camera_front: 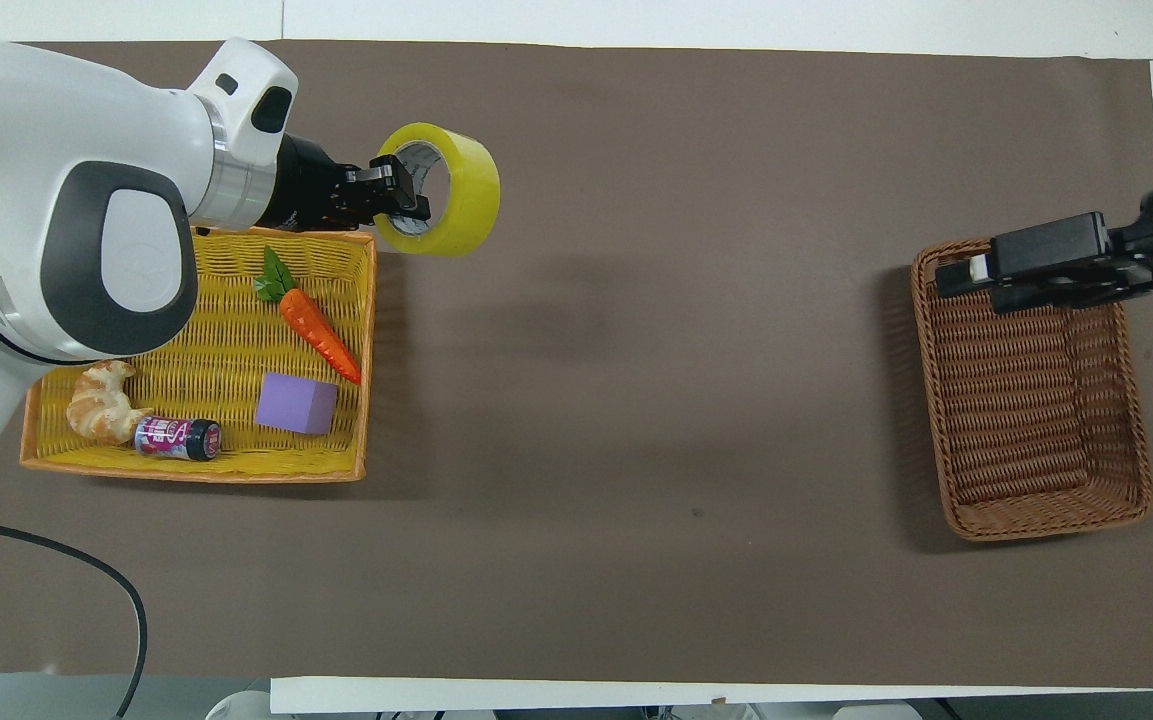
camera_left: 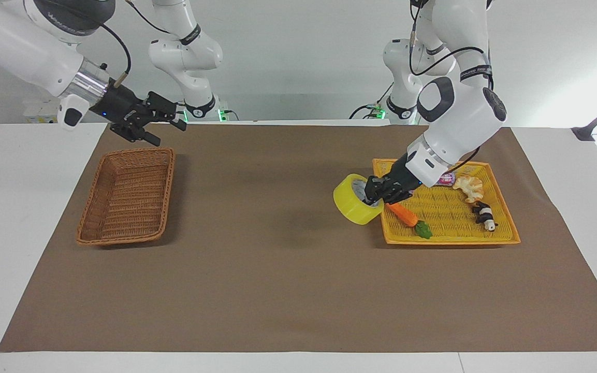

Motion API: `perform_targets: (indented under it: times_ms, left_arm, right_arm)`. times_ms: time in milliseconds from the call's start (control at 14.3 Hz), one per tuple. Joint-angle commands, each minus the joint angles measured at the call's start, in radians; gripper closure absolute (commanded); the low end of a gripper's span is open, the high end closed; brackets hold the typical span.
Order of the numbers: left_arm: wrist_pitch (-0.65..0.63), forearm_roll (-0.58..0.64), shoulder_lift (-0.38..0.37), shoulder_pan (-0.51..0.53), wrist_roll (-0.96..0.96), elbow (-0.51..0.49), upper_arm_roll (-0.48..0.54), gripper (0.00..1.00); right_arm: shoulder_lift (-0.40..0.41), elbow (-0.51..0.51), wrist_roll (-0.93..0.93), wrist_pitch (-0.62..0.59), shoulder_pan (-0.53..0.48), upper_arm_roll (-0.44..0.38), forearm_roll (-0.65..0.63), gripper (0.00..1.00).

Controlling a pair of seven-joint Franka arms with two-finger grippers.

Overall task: Move tape to another basket
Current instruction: 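Lift the tape with the left gripper while the right gripper reaches toward it, then grasp the tape roll's rim with the right gripper beside the left gripper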

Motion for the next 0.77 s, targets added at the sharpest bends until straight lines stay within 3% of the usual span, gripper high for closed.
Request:
perform_targets:
  times_ms: [0,279,488,698]
  left_arm:
    - [-0.009,-0.010,0.003,-0.008,-0.008,0.016,-0.001,1.00]
    - [-0.003,-0.011,0.003,-0.031,-0.014,0.016,-0.002,1.00]
    - [-0.010,-0.008,0.003,-0.040,0.000,0.016,-0.002,1.00]
    - [-0.004,-0.008,0.003,-0.057,-0.005,0.023,-0.002,1.00]
  right_arm:
    - [-0.043,-0.108,-0.042,0.136,0.071,0.003,0.099,0.01]
    - [-0.029,-0.237,-0.102,0.357,0.184,0.003,0.333,0.01]
    - [0.010,-0.248,-0.135,0.467,0.277,0.003,0.483,0.01]
    - [0.063,-0.239,-0.194,0.602,0.364,0.005,0.522,0.01]
